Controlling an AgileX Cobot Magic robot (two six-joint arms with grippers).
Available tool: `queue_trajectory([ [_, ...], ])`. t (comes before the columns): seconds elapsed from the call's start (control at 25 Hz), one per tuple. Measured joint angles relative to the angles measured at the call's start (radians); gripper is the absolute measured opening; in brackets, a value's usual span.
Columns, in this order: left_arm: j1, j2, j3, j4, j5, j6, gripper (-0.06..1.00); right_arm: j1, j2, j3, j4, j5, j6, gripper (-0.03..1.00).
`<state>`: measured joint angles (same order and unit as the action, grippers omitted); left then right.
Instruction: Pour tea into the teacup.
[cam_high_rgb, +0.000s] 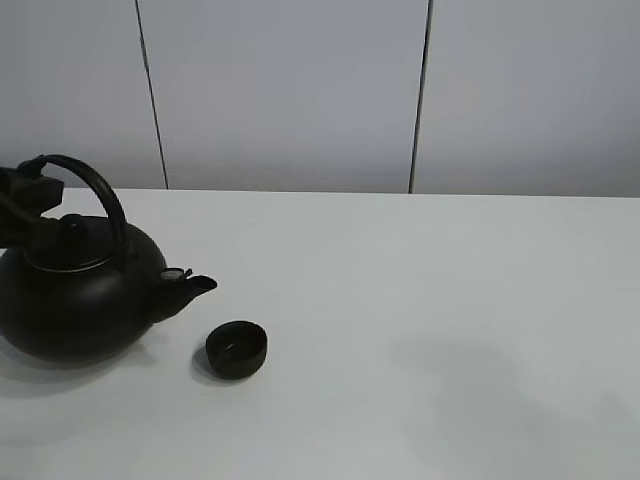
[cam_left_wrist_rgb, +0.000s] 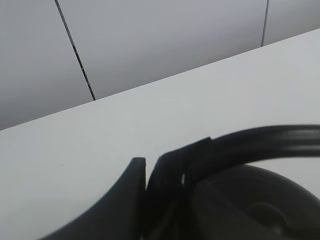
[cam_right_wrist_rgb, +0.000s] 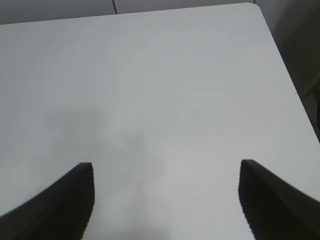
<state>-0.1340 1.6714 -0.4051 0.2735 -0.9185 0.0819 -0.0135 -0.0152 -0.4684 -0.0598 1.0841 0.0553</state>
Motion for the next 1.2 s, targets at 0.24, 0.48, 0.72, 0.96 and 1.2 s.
queue_trajectory([
  [0.24, 0.000, 0.000, -0.010, 0.042, 0.002, 0.000, 0.14, 0.000, 0.000, 0.000, 0.000, 0.000, 0.000, 0.54],
  [0.48, 0.000, 0.000, -0.033, 0.068, 0.031, 0.000, 0.14, 0.000, 0.000, 0.000, 0.000, 0.000, 0.000, 0.54],
  [0.72, 0.000, 0.000, -0.061, 0.088, 0.083, 0.000, 0.14, 0.000, 0.000, 0.000, 0.000, 0.000, 0.000, 0.54],
  [0.96, 0.000, 0.000, -0.075, 0.087, 0.109, -0.001, 0.13, 0.000, 0.000, 0.000, 0.000, -0.001, 0.000, 0.54],
  [1.2, 0.000, 0.000, -0.075, 0.087, 0.121, -0.001, 0.13, 0.000, 0.000, 0.000, 0.000, -0.001, 0.000, 0.54],
])
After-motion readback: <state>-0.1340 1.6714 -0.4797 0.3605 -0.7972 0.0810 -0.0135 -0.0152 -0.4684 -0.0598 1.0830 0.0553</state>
